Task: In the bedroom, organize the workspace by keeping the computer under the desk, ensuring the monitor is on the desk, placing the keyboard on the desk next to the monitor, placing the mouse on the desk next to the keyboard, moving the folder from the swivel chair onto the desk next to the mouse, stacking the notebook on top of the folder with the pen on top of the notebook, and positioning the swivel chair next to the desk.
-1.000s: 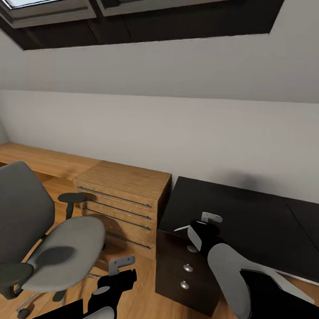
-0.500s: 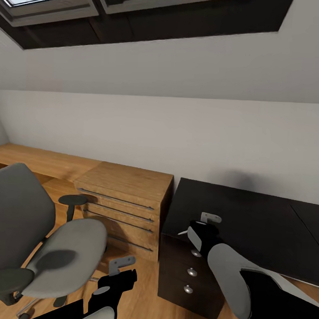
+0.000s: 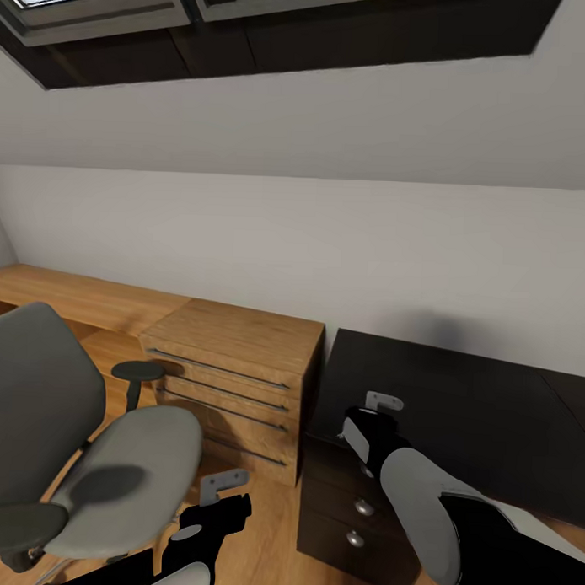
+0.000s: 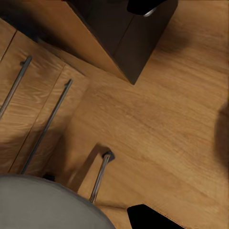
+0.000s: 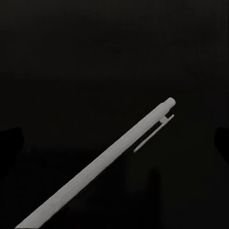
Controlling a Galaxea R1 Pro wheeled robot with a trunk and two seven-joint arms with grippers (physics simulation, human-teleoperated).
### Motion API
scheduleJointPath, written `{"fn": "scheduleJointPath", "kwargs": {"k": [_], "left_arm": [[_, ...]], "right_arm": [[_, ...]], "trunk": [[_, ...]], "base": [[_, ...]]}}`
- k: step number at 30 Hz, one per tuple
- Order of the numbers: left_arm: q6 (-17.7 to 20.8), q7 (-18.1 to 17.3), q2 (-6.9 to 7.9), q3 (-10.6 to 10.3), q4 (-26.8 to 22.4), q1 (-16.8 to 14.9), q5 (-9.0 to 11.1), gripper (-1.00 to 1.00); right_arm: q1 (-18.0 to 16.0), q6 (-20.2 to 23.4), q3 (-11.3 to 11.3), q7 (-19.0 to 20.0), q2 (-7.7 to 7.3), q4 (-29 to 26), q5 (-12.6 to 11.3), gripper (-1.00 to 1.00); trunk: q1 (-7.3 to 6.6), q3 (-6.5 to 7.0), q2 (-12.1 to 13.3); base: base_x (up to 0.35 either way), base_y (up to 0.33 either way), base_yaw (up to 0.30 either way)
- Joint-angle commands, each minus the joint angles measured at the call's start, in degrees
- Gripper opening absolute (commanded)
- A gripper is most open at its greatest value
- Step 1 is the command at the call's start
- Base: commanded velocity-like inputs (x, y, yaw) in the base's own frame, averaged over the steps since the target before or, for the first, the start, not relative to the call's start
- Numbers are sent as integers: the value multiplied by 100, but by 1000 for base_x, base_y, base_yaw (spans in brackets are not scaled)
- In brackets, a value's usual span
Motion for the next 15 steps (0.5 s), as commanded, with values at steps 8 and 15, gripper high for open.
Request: {"fn": "scheduleJointPath", "kwargs": {"k": [8, 15], "left_arm": [[22, 23, -2, -39, -8, -8, 10, 100], [22, 23, -2, -44, -9, -8, 10, 100]], "right_arm": [[-2, 73, -6, 19, 3, -3, -20, 100], [-2, 454, -6, 25, 3, -8, -42, 100]], "trunk": [[1, -7, -4], [1, -7, -4]], "base": [[109, 104, 0], [17, 14, 0]]}}
